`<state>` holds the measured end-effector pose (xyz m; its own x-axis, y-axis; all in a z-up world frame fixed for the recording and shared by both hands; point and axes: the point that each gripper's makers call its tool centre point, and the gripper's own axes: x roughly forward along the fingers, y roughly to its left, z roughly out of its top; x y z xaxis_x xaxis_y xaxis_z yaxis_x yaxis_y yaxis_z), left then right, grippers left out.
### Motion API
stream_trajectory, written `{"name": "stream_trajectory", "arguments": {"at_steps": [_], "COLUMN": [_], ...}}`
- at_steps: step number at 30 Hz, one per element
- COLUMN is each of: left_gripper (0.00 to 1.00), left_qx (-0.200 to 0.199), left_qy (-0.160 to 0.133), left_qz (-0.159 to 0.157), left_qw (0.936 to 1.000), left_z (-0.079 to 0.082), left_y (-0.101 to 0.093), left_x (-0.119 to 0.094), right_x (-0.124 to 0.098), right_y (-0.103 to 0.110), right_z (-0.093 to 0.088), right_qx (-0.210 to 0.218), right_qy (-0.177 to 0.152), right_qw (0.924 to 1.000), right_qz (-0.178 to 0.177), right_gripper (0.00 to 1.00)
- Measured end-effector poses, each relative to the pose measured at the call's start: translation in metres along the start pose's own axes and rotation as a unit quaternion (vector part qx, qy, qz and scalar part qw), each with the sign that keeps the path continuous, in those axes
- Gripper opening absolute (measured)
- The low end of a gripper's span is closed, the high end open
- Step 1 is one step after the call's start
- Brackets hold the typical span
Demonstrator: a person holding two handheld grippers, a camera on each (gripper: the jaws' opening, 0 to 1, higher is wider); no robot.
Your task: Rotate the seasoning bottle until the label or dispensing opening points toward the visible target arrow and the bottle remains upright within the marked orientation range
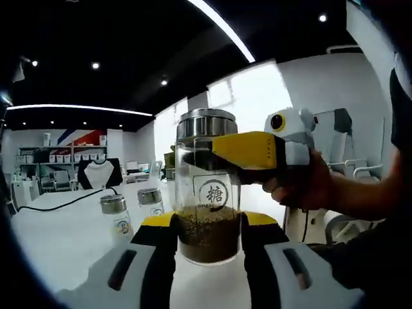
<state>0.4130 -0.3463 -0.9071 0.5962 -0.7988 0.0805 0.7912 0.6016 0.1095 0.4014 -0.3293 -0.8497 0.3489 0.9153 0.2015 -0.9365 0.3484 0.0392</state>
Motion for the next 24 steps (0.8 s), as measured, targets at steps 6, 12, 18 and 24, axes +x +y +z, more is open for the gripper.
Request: {"name": "stream_trajectory", "arguments": {"at_steps": [6, 12, 18, 24], "left_gripper": [0.42, 0.42, 0.41, 0.41], "left_qx": [-0.02, -0.024, 0.047, 0.075], "left_qy": [0.009, 0.025, 0.058, 0.059], "left_qz": [-0.038, -0.01, 0.086, 0.151], "left_qw": [0.999, 0.9993, 0.9935, 0.9839], "left_z": [-0.002, -0.004, -0.012, -0.009], "left_y": [-0.011, -0.008, 0.012, 0.025], "left_x": [0.001, -0.001, 0.0, -0.006], "right_x": [-0.003, 0.004, 0.013, 0.021], "right_y": [0.01, 0.012, 0.011, -0.003], "right_z": [-0.001, -0.004, -0.013, -0.013], "right_qx": [0.007, 0.024, -0.036, -0.019], "right_qy": [0.004, 0.013, 0.046, 0.024], "right_qw": [0.9991, 0.9981, 0.9983, 0.9974], "right_qz": [0.042, 0.055, 0.009, -0.066], "right_gripper": [0.37, 0.37, 0.38, 0.37]}}
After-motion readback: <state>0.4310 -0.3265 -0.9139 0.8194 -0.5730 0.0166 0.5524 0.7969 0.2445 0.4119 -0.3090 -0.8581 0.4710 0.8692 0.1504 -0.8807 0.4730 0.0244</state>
